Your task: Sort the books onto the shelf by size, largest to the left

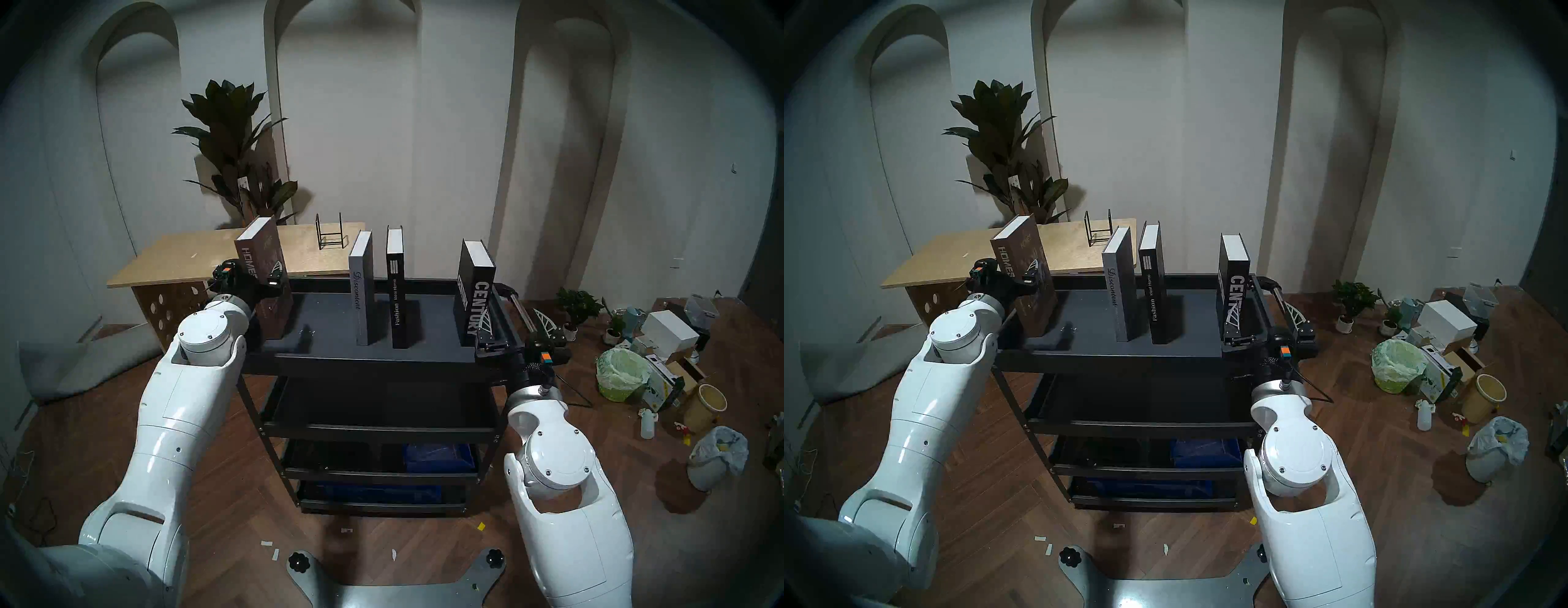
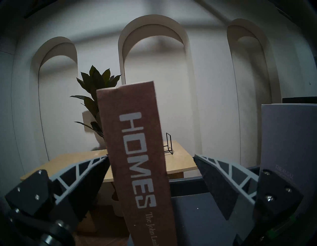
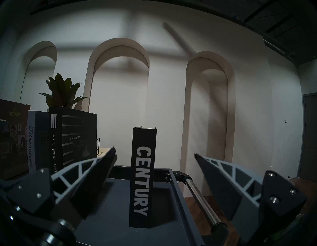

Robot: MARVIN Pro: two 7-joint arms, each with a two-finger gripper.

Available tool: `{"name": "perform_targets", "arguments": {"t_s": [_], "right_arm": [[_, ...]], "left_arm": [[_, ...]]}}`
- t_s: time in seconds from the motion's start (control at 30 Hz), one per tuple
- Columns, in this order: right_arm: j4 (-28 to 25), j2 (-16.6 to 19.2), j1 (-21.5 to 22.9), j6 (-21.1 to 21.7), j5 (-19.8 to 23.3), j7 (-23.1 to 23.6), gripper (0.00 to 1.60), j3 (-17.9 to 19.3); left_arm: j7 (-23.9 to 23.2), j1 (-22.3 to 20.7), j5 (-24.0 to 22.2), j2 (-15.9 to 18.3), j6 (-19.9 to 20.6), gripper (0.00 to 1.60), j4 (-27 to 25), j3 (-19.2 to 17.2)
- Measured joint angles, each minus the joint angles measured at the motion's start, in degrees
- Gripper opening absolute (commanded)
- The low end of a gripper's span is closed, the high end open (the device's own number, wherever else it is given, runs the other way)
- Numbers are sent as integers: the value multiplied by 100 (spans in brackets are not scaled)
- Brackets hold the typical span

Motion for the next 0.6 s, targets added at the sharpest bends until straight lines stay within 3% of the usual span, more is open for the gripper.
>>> {"name": "perform_targets", "arguments": {"t_s": [0.6], "right_arm": [[172,-15,153,14,62,47,160,-136]], "left_arm": [[-178,915,-209,118,-618,160,-1309,-337]]}}
